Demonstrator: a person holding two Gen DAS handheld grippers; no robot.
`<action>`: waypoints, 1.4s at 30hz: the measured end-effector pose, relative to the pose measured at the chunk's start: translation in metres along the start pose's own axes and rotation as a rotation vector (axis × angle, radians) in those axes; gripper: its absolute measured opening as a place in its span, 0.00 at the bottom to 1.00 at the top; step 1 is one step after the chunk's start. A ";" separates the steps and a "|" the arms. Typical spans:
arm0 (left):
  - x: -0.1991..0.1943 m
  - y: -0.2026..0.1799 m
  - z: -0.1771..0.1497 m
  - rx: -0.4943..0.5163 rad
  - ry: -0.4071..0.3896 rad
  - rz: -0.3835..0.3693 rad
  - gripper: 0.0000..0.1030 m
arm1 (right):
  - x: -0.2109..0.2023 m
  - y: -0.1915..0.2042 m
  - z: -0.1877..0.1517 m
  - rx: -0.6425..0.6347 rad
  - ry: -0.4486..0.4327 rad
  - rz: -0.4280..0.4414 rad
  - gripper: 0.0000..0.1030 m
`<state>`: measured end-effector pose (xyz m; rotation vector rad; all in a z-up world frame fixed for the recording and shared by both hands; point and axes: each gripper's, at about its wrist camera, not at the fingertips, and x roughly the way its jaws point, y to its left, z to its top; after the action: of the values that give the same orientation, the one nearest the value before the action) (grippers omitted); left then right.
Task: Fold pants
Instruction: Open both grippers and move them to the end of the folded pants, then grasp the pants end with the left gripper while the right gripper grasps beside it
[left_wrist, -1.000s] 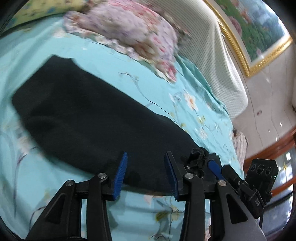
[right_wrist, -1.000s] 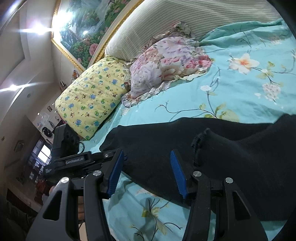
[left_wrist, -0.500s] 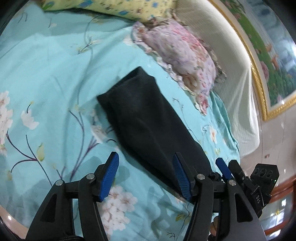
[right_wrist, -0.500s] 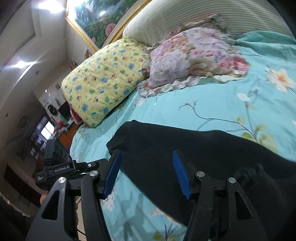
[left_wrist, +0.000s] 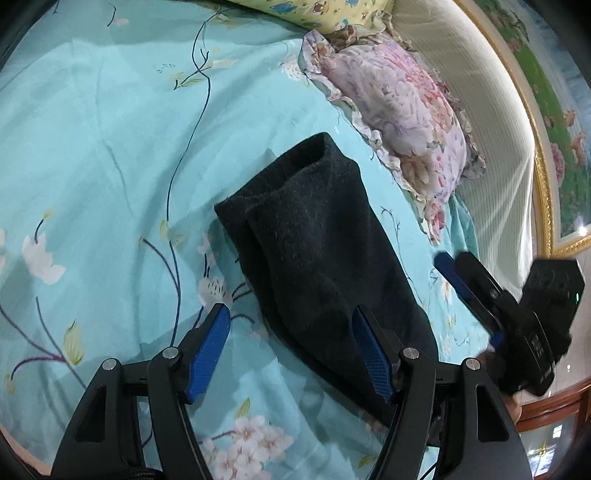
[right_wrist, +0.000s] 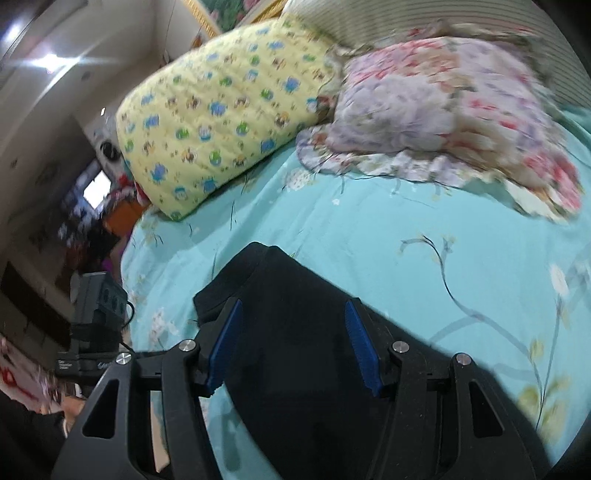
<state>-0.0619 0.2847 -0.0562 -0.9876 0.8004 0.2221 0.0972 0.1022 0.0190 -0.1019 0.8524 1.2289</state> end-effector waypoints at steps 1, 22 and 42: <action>0.002 0.001 0.002 -0.007 -0.001 -0.004 0.69 | 0.011 0.000 0.007 -0.027 0.031 0.006 0.57; 0.020 -0.002 0.024 0.027 -0.057 0.054 0.49 | 0.136 -0.002 0.045 -0.235 0.380 0.146 0.28; -0.042 -0.103 -0.003 0.284 -0.107 -0.118 0.19 | 0.000 -0.002 0.052 -0.115 0.091 0.195 0.20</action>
<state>-0.0405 0.2332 0.0398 -0.7459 0.6524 0.0560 0.1252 0.1275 0.0543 -0.1721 0.8860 1.4653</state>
